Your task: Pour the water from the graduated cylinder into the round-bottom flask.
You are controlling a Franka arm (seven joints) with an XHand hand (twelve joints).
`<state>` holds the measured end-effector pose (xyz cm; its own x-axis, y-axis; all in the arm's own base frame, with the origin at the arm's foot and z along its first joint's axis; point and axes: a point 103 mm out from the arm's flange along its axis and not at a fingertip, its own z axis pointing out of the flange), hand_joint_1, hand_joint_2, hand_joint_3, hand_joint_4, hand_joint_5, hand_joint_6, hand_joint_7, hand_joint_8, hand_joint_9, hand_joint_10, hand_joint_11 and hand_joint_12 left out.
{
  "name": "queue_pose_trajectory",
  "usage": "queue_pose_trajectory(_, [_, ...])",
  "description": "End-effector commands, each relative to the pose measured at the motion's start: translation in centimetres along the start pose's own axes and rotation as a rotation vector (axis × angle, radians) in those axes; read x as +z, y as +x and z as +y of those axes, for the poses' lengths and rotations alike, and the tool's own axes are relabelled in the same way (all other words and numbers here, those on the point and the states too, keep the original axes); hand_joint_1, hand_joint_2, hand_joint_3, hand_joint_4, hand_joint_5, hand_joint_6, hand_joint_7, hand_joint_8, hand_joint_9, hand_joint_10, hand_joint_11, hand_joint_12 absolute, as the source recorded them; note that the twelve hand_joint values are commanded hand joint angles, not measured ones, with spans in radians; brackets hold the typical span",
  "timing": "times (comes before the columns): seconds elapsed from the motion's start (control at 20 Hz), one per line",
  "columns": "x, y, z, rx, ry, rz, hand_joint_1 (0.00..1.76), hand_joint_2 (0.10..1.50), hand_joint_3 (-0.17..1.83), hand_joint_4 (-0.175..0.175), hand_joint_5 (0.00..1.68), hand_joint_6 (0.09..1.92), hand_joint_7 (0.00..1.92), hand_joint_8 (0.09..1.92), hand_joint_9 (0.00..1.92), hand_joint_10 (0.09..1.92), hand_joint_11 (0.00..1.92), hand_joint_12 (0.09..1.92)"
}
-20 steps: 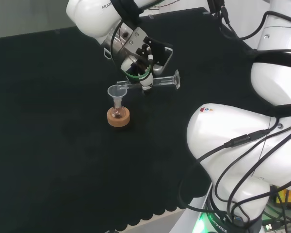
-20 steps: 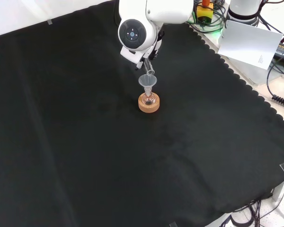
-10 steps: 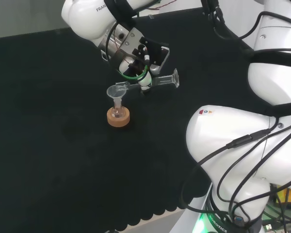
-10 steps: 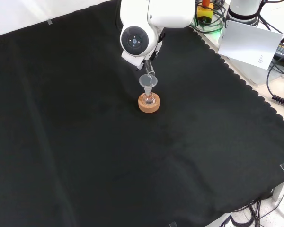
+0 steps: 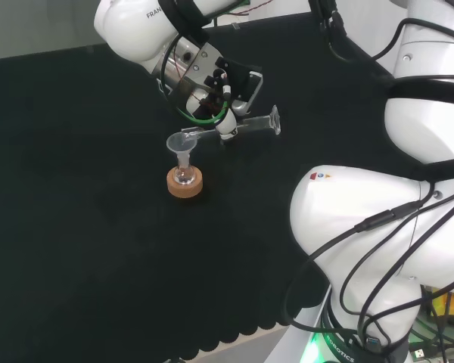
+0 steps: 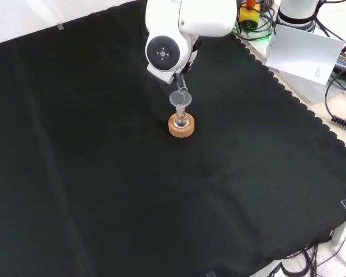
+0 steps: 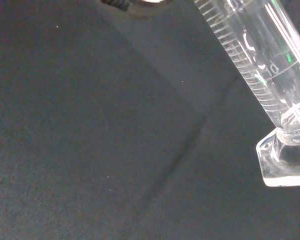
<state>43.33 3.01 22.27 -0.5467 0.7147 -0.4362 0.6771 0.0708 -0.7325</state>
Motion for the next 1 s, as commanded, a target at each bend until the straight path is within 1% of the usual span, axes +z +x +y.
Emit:
queue_pose_trajectory(0.05, [-0.08, -0.03, -0.05, 0.004, 0.008, -0.017, 1.11, 1.06, -0.01, 0.052, 1.11, 0.81, 1.49, 0.17, 1.62, 0.09, 1.42, 0.66])
queue_pose_trajectory(0.5, [-0.29, -0.27, -0.23, 0.018, 0.034, -0.032, 1.11, 1.06, -0.01, 0.052, 1.11, 0.81, 1.49, 0.16, 1.62, 0.09, 1.42, 0.65])
queue_pose_trajectory(0.75, [-0.4, -0.16, -0.39, 0.023, 0.03, -0.022, 1.11, 1.06, -0.01, 0.051, 1.11, 0.81, 1.49, 0.16, 1.62, 0.09, 1.42, 0.65])
queue_pose_trajectory(1.0, [-0.38, -0.21, -0.41, 0.022, 0.032, -0.027, 1.11, 1.06, -0.01, 0.051, 1.11, 0.81, 1.49, 0.16, 1.62, 0.09, 1.42, 0.65])
